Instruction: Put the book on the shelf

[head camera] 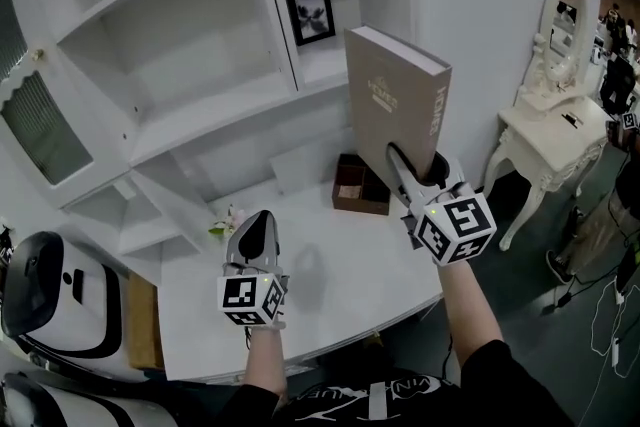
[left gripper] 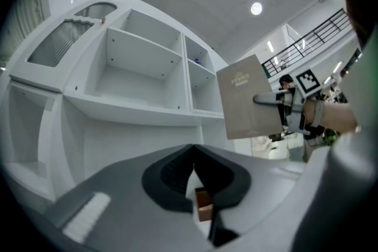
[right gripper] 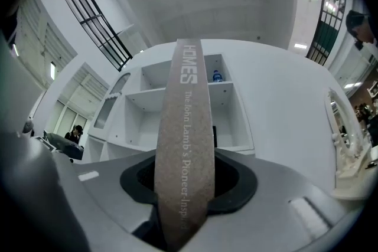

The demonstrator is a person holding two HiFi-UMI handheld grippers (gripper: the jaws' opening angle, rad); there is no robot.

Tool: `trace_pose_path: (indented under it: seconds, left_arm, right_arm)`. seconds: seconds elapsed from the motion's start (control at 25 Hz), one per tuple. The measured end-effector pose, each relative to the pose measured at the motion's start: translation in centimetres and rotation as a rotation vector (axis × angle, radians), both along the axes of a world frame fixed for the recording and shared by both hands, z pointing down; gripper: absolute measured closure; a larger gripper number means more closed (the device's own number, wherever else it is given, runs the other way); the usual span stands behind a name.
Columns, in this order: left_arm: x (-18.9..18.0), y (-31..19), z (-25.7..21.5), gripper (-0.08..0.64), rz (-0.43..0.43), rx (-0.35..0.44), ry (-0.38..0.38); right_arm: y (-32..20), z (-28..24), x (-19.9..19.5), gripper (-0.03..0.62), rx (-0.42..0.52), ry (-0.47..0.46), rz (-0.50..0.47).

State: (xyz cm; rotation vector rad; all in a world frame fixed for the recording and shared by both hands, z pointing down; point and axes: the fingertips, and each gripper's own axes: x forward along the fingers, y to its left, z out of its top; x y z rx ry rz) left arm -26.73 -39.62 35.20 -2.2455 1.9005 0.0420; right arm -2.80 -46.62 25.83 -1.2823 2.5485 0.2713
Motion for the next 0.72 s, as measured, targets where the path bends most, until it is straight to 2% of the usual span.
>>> trace_pose_path:
  seconds: [0.4, 0.72]
  left_arm:
    - [1.4, -6.4, -3.3, 0.56, 0.029, 0.023, 0.004]
    - [2.3, -8.9, -4.3, 0.56, 0.051, 0.033, 0.003]
  right_arm:
    - [-4.4, -8.0, 0.1, 0.417, 0.1, -0.033, -0.049]
    - [-7.3, -13.1, -0.7, 0.417, 0.178, -0.043, -0.033]
